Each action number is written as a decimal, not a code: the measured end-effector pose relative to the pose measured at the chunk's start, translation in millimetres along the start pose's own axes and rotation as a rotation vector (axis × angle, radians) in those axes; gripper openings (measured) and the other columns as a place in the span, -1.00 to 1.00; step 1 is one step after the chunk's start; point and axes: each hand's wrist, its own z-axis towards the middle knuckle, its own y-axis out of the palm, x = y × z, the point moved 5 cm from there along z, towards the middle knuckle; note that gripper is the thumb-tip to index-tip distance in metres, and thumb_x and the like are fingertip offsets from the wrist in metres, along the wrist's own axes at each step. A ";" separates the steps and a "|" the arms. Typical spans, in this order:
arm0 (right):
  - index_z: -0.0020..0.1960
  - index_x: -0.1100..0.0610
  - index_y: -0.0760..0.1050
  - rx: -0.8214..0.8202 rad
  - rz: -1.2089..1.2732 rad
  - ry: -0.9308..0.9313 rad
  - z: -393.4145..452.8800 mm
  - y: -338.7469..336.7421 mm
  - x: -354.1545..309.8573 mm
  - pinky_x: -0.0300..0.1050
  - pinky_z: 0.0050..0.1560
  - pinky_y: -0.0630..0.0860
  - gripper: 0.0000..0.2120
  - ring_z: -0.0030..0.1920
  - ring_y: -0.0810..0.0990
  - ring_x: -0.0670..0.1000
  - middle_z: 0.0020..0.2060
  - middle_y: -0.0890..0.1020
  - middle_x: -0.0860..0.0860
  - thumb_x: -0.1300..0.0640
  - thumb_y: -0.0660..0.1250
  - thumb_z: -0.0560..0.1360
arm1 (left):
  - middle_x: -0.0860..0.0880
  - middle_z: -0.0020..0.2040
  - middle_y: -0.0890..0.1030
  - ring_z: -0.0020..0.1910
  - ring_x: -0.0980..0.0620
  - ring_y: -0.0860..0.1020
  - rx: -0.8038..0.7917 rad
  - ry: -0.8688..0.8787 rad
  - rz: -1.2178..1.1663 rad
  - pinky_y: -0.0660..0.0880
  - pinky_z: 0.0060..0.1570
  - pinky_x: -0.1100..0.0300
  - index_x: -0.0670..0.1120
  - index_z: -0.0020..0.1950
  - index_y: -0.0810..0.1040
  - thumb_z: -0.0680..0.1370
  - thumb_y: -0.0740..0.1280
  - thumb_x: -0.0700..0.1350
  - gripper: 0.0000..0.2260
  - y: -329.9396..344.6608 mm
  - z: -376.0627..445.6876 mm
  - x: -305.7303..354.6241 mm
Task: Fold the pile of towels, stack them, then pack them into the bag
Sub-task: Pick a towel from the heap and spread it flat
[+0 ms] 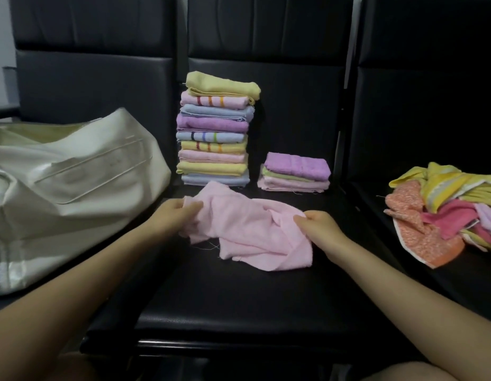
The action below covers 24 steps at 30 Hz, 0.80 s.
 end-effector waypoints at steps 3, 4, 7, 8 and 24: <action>-0.07 0.26 0.58 0.113 0.656 0.184 15.5 -27.9 -8.8 -0.11 -0.18 0.54 -0.84 -0.27 0.60 0.06 -0.24 0.64 0.11 0.31 0.22 0.54 | -0.12 -0.16 0.66 -0.18 -0.04 0.65 0.072 0.037 -0.427 0.53 -0.19 0.19 -0.18 -0.05 0.59 0.63 0.18 -0.11 -0.76 -7.7 -5.5 30.3; -0.04 0.28 0.57 0.126 0.888 0.245 21.2 -37.6 -14.3 -0.11 -0.21 0.60 -0.80 -0.32 0.65 0.06 -0.26 0.68 0.12 0.31 0.16 0.57 | -0.07 -0.20 0.69 -0.21 0.03 0.66 0.062 0.036 -0.533 0.54 -0.17 0.20 -0.17 -0.05 0.58 0.65 0.13 -0.10 -0.73 -9.8 -6.6 37.9; -0.14 0.26 0.48 0.214 1.151 0.321 29.1 -58.8 -28.2 -0.13 -0.43 0.59 -0.77 -0.43 0.63 0.05 -0.35 0.62 0.10 0.36 0.07 0.58 | -0.02 -0.25 0.67 -0.29 0.11 0.64 0.024 0.006 -0.649 0.49 -0.18 0.18 -0.13 -0.03 0.52 0.69 0.03 -0.07 -0.69 -11.1 -7.5 49.0; -0.14 0.25 0.47 0.243 1.078 0.324 27.9 -59.6 -29.2 -0.11 -0.42 0.60 -0.79 -0.37 0.62 0.05 -0.30 0.59 0.10 0.37 0.10 0.56 | -0.02 -0.22 0.65 -0.27 0.10 0.63 0.012 -0.029 -0.647 0.49 -0.18 0.17 -0.13 0.01 0.52 0.69 0.03 -0.09 -0.71 -7.2 -8.0 47.5; -0.08 0.22 0.54 0.171 0.510 0.177 -44.6 -47.8 -35.7 -0.11 -0.08 0.51 -0.86 -0.10 0.60 0.11 -0.12 0.65 0.15 0.28 0.22 0.56 | -0.01 -0.27 0.62 -0.26 0.08 0.58 0.016 -0.137 -0.511 0.48 -0.27 0.22 -0.07 -0.07 0.53 0.66 0.14 -0.11 -0.80 17.7 -47.6 36.8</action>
